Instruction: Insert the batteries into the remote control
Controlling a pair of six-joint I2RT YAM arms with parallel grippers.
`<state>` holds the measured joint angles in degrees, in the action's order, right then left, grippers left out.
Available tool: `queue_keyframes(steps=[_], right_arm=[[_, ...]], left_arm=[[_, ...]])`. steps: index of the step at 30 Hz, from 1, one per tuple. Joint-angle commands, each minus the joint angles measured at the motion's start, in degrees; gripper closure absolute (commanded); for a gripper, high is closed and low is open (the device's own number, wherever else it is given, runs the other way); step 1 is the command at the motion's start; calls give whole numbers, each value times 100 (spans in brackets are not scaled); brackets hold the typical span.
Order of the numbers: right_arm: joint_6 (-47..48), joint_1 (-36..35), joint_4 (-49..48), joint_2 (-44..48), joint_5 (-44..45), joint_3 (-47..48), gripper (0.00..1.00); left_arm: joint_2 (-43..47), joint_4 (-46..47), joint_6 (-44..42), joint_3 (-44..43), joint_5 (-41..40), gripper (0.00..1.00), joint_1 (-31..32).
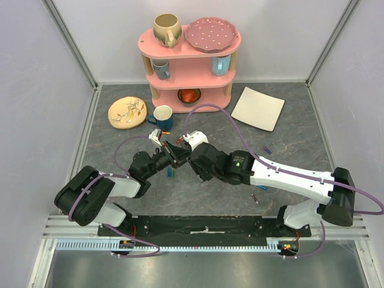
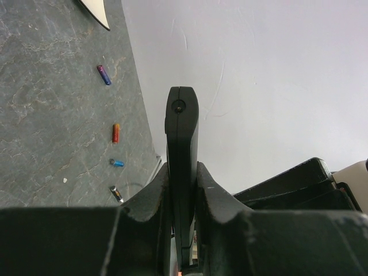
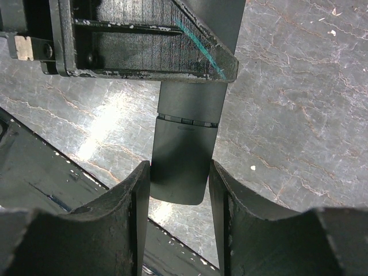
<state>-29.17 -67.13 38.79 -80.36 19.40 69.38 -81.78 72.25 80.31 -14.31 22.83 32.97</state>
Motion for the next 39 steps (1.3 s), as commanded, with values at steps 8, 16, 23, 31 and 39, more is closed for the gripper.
queue_keyframes(steps=[8,16,23,31,39], right_arm=[[-10,-10,-29,380,11,102,58],[-54,-2,-11,617,29,-4,59],[-80,-10,15,723,195,-83,59],[43,1085,-10,1337,338,-908,58],[113,2440,-1336,585,-304,-1858,59]], left_arm=[[206,-246,-376,-195,-121,98,25],[136,-360,-446,-266,-138,98,34],[153,-387,-499,-266,-138,98,25],[829,-545,-500,261,2,98,-334],[2349,-2171,-1123,402,494,98,-423]])
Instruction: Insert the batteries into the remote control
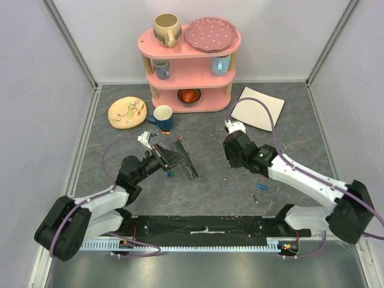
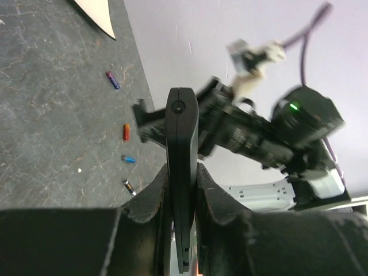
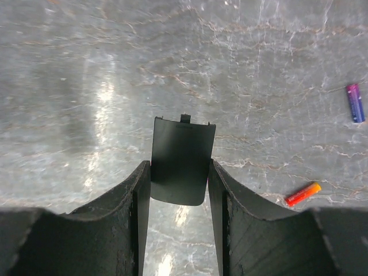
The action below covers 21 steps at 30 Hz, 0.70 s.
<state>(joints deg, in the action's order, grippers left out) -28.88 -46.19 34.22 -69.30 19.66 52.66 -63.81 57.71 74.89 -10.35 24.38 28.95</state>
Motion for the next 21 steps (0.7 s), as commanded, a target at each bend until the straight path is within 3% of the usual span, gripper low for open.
queue_keyframes(steps=[1,11,21], right_arm=[[102,435,-969,-654,-366,-186,59],[541,1279,-1312,-2385,-577,437,60],[586,1543,-1400,-2817,-691,429,59]], left_arm=[[641,-744,-598,33,348,98,-30],[1415,-885,-634,428,550,98,-56],[1767,-1201,-897,455,594,98,-65]])
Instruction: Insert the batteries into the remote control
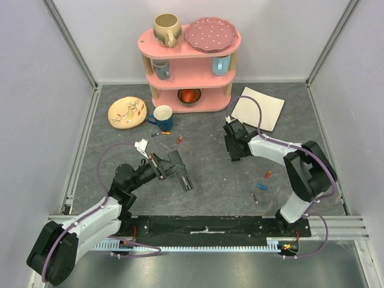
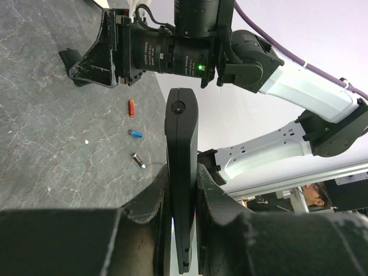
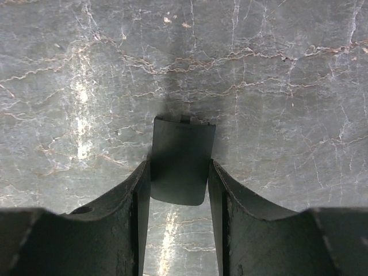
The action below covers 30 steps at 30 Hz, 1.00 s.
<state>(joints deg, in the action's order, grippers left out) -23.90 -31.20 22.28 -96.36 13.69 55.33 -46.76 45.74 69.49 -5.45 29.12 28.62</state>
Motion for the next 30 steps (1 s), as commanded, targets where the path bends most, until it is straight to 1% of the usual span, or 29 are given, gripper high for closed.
queue_keyframes(steps=[1,4,7,10,13,15,17,20,22,23,26,30], right_arm=[[79,53,-216,-146,-112,136,58],[52,53,-224,-182,-147,83,52],[43,53,-224,-199,-156,57,40],[0,61,-207,-138,-174,57,32],[-62,70,-154,81,-165,74,26],[-123,61,-93,257,-183,109,24],[-141,61,-5,713,-139,118,23],[-203,62,101,1425,238,-4,22],[-220,62,162,1916,554,-224,22],[-203,70,180,2058,860,-320,22],[-203,140,189,2463,1336,-812,21],[-588,369,22,2753,1259,-1471,22]], left_arm=[[53,-3,-375,-61,128,98,-32],[-8,6,-375,-96,155,98,-23],[-79,14,-375,-105,155,98,-32],[-123,23,-375,-114,164,98,-32],[-175,41,-375,-131,164,98,-32],[-184,41,-375,-149,181,98,-32],[-193,23,-375,-149,199,98,-32],[-184,-56,-384,-158,199,98,-32],[-175,-152,-393,-184,181,98,-23],[-193,-214,-419,-202,190,98,-32],[-272,-232,-454,-237,251,98,-23],[-316,93,-419,-97,348,98,-32]])
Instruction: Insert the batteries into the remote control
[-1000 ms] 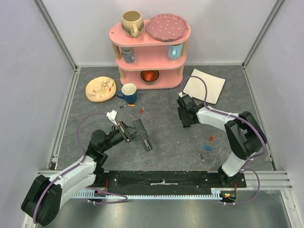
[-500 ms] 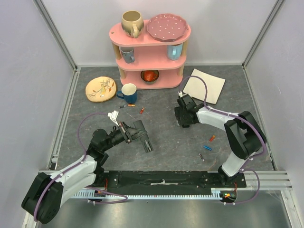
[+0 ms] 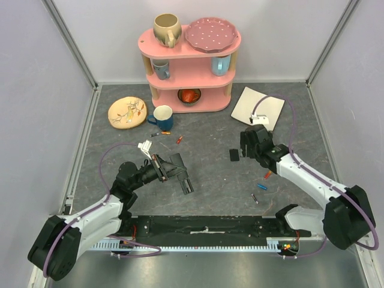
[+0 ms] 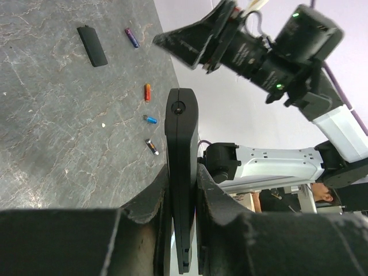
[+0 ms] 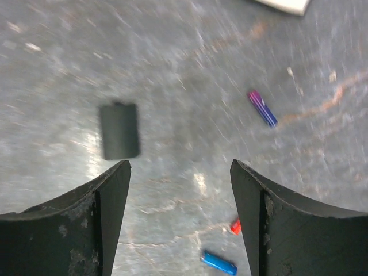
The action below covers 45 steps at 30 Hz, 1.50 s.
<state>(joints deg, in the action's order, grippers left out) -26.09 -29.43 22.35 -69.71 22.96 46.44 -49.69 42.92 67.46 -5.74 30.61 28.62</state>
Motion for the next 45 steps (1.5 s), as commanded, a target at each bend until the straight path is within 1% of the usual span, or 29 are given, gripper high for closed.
queue_keyframes(steps=[1,6,8,10,11,14,16,20,27,39,42,45], right_arm=[[-475,279,-107,159,271,-670,23],[-801,289,-468,572,15,-1022,23],[-802,298,-460,678,234,-1057,23],[-767,315,-398,766,699,-1067,23],[-749,350,-354,766,788,-1040,23],[-775,666,-310,609,807,-891,24],[-933,982,-293,389,414,-856,26],[-1109,1036,-433,362,69,-1021,28],[-1232,1053,-609,626,42,-1304,28],[-1136,1045,-635,722,121,-1365,27],[-1092,1062,-671,652,7,-1321,27],[-1083,1053,-670,556,138,-1260,27]], left_arm=[[-23,549,-190,-24,208,98,-32],[336,578,-207,186,182,98,-32],[512,290,-242,257,68,98,-32],[829,-27,-312,266,-72,98,-32],[934,-290,-365,266,-116,98,-32],[1225,-468,-506,336,-275,98,-32],[1260,-390,-506,371,-301,98,-32],[1199,-152,-401,345,-65,98,-32],[1321,112,-312,354,314,98,-32],[1436,164,-313,495,279,98,-32],[1427,173,-286,495,261,98,-23],[1410,182,-225,486,226,98,-32]])
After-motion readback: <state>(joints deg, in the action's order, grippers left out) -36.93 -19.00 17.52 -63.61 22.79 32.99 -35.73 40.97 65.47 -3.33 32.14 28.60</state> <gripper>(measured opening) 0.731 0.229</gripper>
